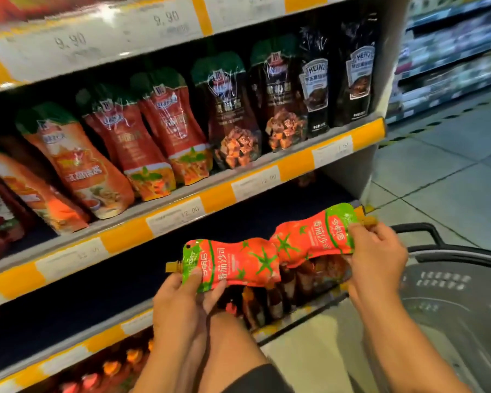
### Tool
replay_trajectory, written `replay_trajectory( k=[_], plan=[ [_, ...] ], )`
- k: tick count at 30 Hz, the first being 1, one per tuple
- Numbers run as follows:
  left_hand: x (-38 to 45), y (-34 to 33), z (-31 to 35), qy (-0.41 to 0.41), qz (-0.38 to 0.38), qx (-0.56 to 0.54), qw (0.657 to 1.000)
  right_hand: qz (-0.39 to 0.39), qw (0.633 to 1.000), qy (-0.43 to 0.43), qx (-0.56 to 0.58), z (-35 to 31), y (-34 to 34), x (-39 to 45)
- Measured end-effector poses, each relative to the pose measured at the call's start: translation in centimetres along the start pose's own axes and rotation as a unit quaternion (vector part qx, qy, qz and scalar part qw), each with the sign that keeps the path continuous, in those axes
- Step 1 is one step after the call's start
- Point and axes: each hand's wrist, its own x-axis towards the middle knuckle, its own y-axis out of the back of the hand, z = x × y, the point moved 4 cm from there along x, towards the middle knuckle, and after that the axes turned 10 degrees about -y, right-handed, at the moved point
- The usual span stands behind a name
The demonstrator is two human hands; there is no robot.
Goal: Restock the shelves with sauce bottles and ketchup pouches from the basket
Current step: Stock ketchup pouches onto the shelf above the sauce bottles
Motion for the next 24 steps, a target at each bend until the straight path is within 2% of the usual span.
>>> replay_trajectory(
  k=[8, 17, 20, 24],
  plan=[
    [4.5, -6.0, -2.9, -0.013, -0.025, -0.033, 0.999, 0.008, 0.991, 0.109, -0.08, -3.6, -1.7, 6.2],
    [8.1, -12.4, -3.7, -0.036, -0.012, -0.034, 0.999, -0.024, 0.972, 0.142, -0.187, -4.1, -5.1, 10.9],
    [9.0, -14.2, -4.4, -0.042, -0.023, 0.018, 0.999, -0.03, 0.964, 0.158, -0.213, -3.8, -6.1, 11.4],
    [10.7, -17.2, -5.0, -0.091, -0.119, 0.159, 0.976, -0.059, 0.956, 0.168, -0.231, -3.3, -7.1, 11.9]
  ],
)
